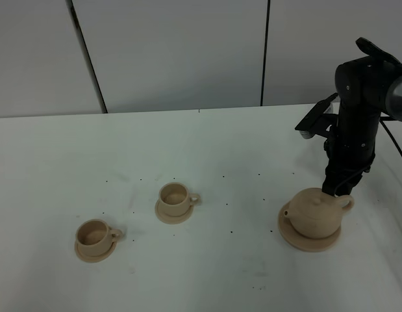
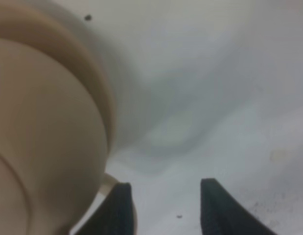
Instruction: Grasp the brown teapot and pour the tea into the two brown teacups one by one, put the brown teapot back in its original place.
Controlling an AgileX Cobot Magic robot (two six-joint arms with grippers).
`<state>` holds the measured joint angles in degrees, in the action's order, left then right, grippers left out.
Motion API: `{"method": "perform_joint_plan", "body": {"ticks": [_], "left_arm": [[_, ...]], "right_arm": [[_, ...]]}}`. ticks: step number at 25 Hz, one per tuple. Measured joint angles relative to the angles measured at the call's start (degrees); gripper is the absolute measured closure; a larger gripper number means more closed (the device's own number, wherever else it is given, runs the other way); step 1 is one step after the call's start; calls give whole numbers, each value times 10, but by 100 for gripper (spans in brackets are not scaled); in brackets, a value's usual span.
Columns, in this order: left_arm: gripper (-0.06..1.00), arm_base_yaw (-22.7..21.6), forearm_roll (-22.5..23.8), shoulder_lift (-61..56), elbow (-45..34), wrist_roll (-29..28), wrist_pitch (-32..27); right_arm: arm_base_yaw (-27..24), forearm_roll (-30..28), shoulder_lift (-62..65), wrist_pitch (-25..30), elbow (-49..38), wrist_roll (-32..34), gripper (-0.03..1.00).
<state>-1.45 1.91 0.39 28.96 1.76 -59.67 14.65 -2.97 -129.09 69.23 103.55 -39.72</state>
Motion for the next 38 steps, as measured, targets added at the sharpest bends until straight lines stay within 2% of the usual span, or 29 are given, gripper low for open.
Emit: {"method": "perform_joint_plan", "body": {"ticks": [10, 19, 38], "left_arm": [[71, 0, 0, 0, 0, 0, 0], [71, 0, 0, 0, 0, 0, 0], [71, 0, 0, 0, 0, 0, 0]], "right_arm": [[0, -2, 0, 1, 0, 45, 64], [0, -27, 0, 2, 0, 57, 64], [0, -27, 0, 2, 0, 96, 64]]}}
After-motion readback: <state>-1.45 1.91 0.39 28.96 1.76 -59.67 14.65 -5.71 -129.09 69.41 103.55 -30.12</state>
